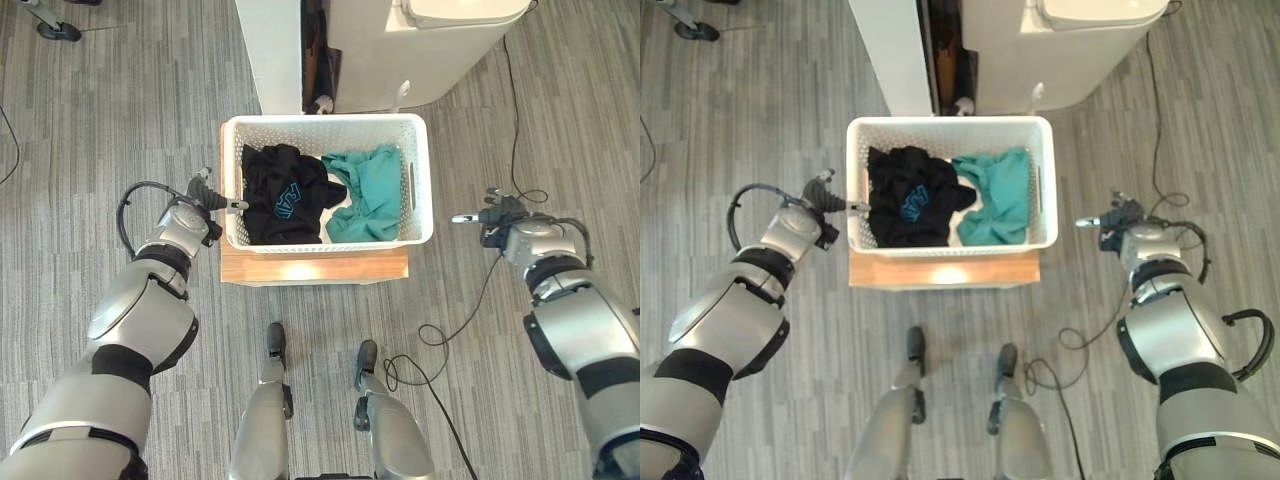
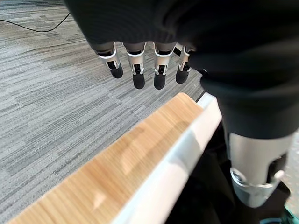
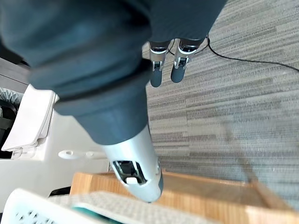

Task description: Grab the laundry basket,head to the washer,open it,put in the laundry and shut it.

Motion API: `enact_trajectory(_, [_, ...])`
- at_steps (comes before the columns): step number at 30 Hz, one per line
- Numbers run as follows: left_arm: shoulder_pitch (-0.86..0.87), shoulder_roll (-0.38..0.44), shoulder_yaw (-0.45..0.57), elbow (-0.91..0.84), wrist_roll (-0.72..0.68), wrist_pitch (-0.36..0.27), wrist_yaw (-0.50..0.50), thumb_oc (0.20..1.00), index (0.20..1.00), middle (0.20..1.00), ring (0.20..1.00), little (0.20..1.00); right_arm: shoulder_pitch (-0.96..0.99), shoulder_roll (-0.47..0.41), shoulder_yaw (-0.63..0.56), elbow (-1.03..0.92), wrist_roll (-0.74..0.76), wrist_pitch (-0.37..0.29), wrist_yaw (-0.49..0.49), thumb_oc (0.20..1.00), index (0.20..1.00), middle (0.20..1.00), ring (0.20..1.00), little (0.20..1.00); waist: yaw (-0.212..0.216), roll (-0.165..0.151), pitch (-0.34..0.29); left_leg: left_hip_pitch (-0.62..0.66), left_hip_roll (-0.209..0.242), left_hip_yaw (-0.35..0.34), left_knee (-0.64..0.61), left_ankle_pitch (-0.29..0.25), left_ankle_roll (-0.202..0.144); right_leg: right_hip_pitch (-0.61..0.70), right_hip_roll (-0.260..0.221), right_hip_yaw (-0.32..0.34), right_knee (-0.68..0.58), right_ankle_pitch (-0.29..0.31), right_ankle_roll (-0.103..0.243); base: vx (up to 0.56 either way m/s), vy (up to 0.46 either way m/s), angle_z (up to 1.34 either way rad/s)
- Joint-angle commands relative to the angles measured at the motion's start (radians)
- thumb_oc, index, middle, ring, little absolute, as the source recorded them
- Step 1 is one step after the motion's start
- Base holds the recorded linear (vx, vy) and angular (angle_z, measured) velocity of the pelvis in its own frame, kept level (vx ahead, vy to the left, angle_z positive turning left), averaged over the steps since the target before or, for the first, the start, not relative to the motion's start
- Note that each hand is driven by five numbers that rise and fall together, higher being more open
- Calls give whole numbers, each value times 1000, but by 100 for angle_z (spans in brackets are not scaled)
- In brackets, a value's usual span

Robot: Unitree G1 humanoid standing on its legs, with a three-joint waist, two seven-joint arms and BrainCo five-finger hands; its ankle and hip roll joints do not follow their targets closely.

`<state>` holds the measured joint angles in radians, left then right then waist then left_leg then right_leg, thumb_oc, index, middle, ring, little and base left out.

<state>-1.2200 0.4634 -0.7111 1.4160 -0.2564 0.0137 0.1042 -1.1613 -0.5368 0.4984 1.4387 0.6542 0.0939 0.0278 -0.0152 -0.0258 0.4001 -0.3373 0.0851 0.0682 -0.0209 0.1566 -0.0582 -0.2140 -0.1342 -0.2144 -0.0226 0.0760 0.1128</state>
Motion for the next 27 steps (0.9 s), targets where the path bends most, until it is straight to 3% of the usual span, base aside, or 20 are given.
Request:
enact_trajectory(1, [-173,10,-16,104,17,-5,24,1000,1000,1000,1000,1000,-121,-33,52,44,11,-1,2,1000,1000,1000,1000,1000,16,7,20,-24,72,-8,54,-19,-56,-97,-51,47,57,22,32,33,10,-2])
enact_trajectory(9, [-189,9,-9,127,-16,7,30,1000,1000,1000,1000,1000,-181,30,70,31,50,3,-10,1000,1000,1000,1000,1000,16,2,29,-52,71,-8,71,-24,-58,-123,-48,48,60,26,31,28,4,-4])
enact_trajectory(16, [-227,18,56,113,-147,2,41,1000,1000,1000,1000,1000,-209,62,69,-2,104,-4,-29,1000,1000,1000,1000,1000,11,-9,35,-69,72,-9,45,-12,-64,-145,-42,42,54,30,31,30,8,-4])
enact_trajectory(27, [-209,52,33,117,-122,2,34,1000,1000,1000,1000,1000,-215,10,121,-88,128,-3,0,1000,1000,1000,1000,1000,-3,-37,11,-45,76,10,22,-19,-63,-138,-44,35,61,26,40,55,23,2])
